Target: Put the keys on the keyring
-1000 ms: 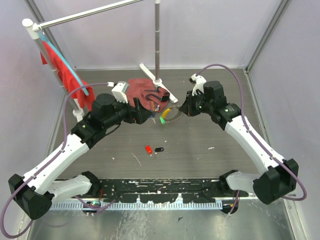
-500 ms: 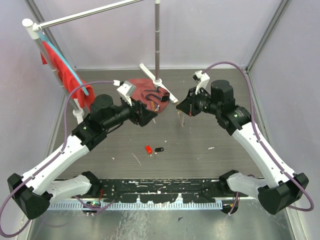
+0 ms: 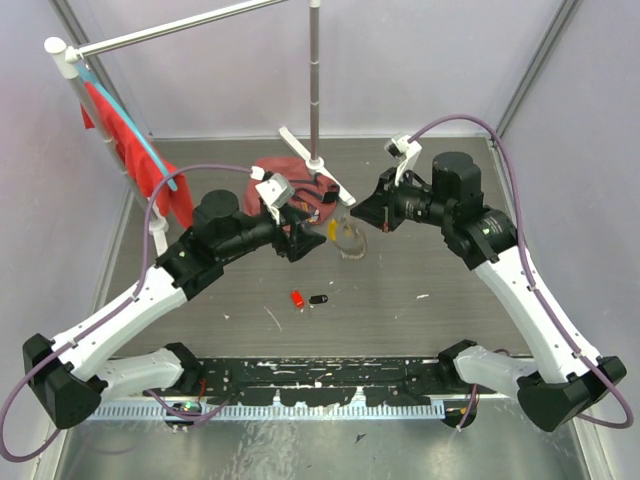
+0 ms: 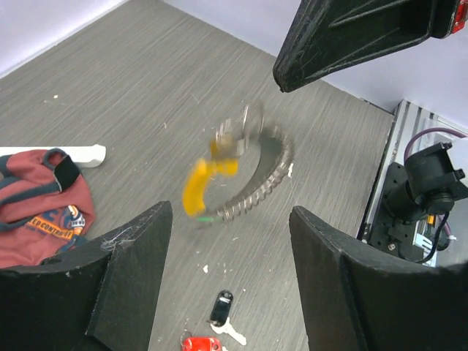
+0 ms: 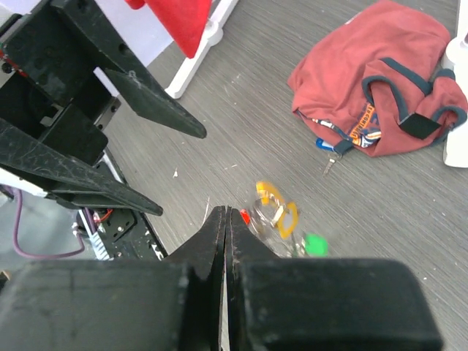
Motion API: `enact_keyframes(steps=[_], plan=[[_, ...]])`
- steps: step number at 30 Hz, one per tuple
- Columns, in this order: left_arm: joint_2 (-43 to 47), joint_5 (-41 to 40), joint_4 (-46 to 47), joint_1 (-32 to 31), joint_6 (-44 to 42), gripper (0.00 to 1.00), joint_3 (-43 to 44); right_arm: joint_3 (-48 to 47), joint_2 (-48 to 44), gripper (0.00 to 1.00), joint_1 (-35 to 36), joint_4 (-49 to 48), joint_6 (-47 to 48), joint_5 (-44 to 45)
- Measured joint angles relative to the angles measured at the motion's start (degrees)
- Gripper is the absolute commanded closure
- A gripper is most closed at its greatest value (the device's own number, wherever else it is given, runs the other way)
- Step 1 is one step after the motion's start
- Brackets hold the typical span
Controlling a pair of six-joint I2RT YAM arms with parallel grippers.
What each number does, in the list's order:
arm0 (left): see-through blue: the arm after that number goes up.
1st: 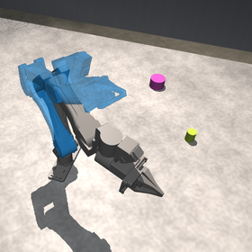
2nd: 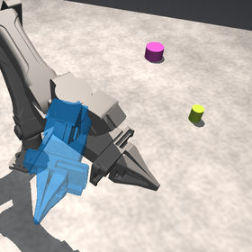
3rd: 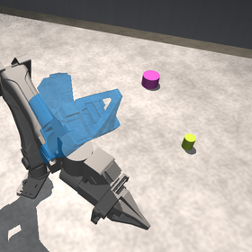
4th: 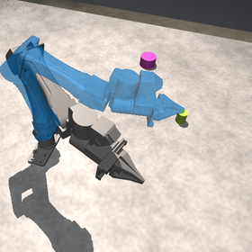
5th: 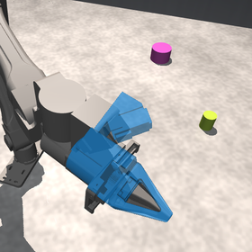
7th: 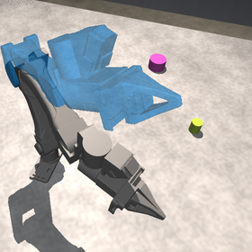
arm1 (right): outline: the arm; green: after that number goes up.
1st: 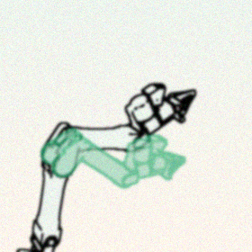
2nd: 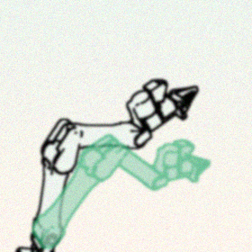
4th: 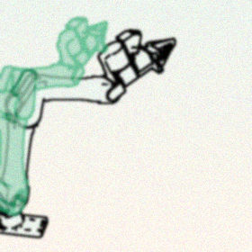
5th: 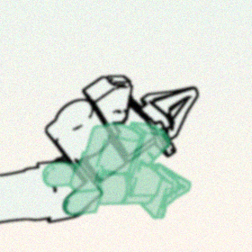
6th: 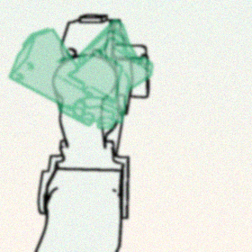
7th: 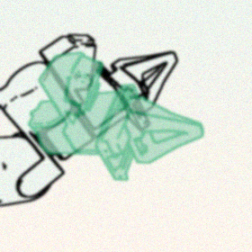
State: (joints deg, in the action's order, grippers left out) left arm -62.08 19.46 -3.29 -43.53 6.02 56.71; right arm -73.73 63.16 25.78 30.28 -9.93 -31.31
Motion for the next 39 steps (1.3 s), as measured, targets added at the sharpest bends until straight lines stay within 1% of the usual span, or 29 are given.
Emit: enact_keyframes(steps=[4,9,11,14,15,18,19,20,22,24,28,30,33,35,37,39], plan=[[0.0,0.17,1.95,-0.72,-0.02,0.27,0.0,-1.29,-0.48,0.99,0.0,0.79,1.25,-2.73],[-0.33,0.07,3.61,-1.75,-0.02,0.26,0.0,-3.13,-0.98,1.0,0.0,2.32,2.36,-3.76],[-0.81,0.02,3.91,-2.34,0.02,0.24,0.26,-3.56,-1.14,0.94,0.0,2.91,2.49,-3.1],[-0.63,-2.16,3.63,-2.75,0.44,0.19,0.26,-3.74,-1.2,0.66,0.11,5.09,2.32,1.7],[-0.31,-3.32,3.37,-2.75,0.66,0.17,0.22,-3.74,-1.07,0.57,0.13,6.69,2.38,4.81],[1.42,-9.01,1.25,-2.75,2.6,0.13,0.09,-3.02,-0.63,0.28,0.11,9.99,1.33,11.3],[1.84,-10.29,0.37,-2.75,3.34,0.13,0.11,-2.27,-0.63,0.23,0.11,10.78,0.72,13.51],[2.21,-12.04,-0.96,-2.75,4.15,0.13,0.13,-1.14,-0.83,0.21,0.11,11.06,0.11,15.89],[2.25,-14.62,-3.45,-2.75,5.92,0.13,0.22,1.11,-1.16,0.21,0.11,12.0,-1.38,19.58],[1.77,-16.83,-6.03,-2.75,7.61,0.13,0.22,2.45,-0.66,0.24,0.11,13.66,-2.56,22.82],[-0.5,-21.2,-12.07,-2.75,11.63,0.13,0.63,4.59,2.8,0.25,0.11,16.28,-5.66,30.16],[-1.16,-22.56,-14.16,-2.75,12.87,0.13,0.63,7.74,3.69,0.29,0.11,16.17,-7.04,32.28],[-1.27,-24.61,-16.37,-2.75,14.27,0.13,0.63,13.0,5.01,0.41,0.11,16.57,-9.07,32.83],[-1.03,-25.81,-17.07,-2.75,14.84,0.13,0.63,14.82,6.34,0.43,0.72,16.31,-10.47,32.39],[-0.66,-27.23,-17.75,-2.71,15.13,0.13,0.61,16.41,7.45,0.43,2.82,15.1,-12.0,32.37],[-0.15,-28.35,-18.08,-2.6,15.28,0.13,0.59,17.51,8.07,0.5,6.36,13.11,-12.83,31.58]])
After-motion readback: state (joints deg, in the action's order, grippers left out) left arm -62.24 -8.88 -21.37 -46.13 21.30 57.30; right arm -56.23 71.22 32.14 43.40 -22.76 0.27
